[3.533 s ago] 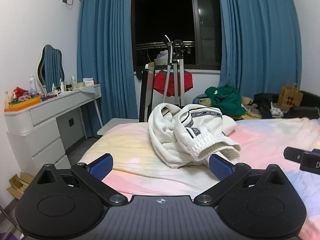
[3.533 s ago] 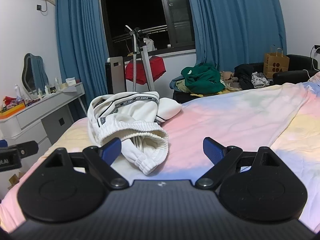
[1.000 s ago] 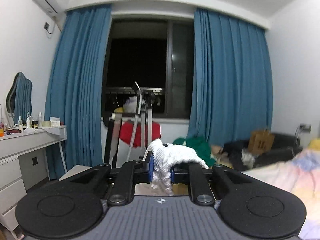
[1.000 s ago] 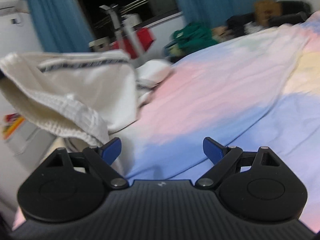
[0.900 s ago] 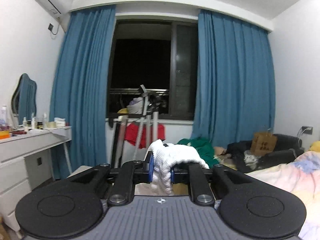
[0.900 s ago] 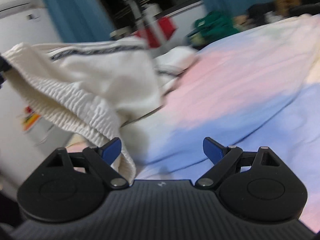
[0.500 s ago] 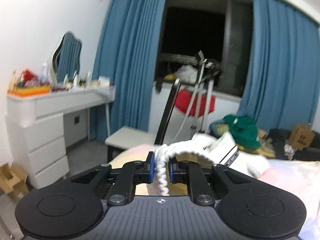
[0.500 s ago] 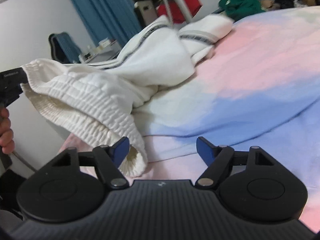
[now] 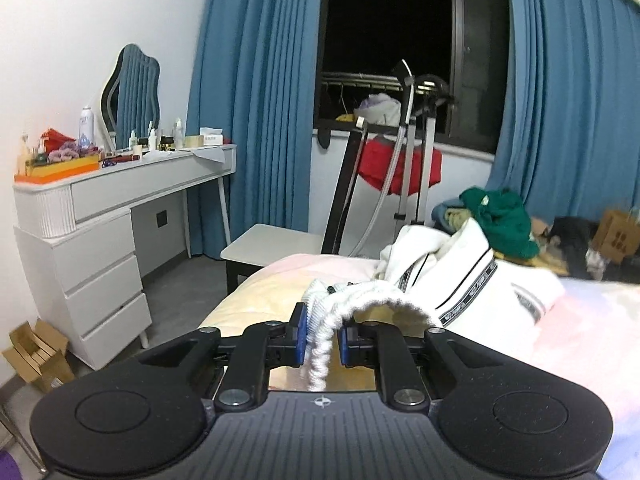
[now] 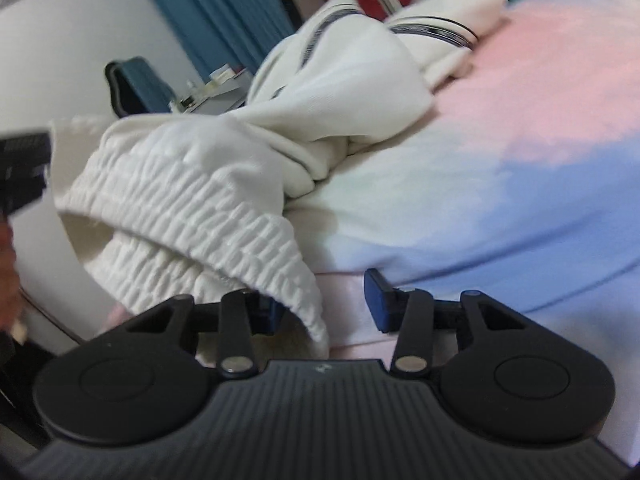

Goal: Fold clothes
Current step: 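Lift the cuff with the left gripper and lay it across the garment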

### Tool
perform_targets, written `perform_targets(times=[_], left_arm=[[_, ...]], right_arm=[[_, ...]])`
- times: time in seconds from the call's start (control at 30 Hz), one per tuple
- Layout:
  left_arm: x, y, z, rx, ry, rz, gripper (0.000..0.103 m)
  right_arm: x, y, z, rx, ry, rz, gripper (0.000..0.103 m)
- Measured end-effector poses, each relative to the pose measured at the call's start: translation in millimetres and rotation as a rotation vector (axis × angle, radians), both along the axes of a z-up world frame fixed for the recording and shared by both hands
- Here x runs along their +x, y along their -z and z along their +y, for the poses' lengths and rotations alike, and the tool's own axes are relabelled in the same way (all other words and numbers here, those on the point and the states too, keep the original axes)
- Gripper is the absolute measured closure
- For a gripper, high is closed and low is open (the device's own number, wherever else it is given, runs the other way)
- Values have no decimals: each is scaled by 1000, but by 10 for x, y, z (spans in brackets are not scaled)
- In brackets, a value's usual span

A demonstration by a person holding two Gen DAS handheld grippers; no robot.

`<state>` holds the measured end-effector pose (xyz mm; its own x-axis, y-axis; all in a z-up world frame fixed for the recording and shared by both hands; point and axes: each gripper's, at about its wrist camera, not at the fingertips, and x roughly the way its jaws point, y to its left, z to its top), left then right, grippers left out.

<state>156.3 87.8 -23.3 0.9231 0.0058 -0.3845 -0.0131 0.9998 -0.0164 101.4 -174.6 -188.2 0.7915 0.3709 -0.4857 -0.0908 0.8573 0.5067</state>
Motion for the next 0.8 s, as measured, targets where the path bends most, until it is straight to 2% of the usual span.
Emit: perform_targets(times=[0.13,0.2,0.23,0.27,0.43,0.6,0.73,0.8], left_arm=[[72,69,-29,16,-18,25,85],[95,93,-27,17,-24,38,83],[93,95,-19,15,-23,44,82],[89,96,-11,13,-22,49,82],[16,106,-24,30,-1,50,80],[-31,137,-71,-20,59,100,77],[-29,188,-158,-53,113,161,77],[-21,236,-227,-33,118,176,75]], right_arm=[[-31,-14,10,-7,2,-15,59],[-54,-67,-15,-6,11,-25,73],[-70,-105,-27,-8,17,-32,86],[-85,-143,-39,-10,24,-39,91],[-162,-332,-100,-20,57,-75,91],[-317,-637,-341,-13,175,-152,92],[-505,-930,-519,-81,268,-255,92],[-537,-983,-597,-117,301,-261,92]])
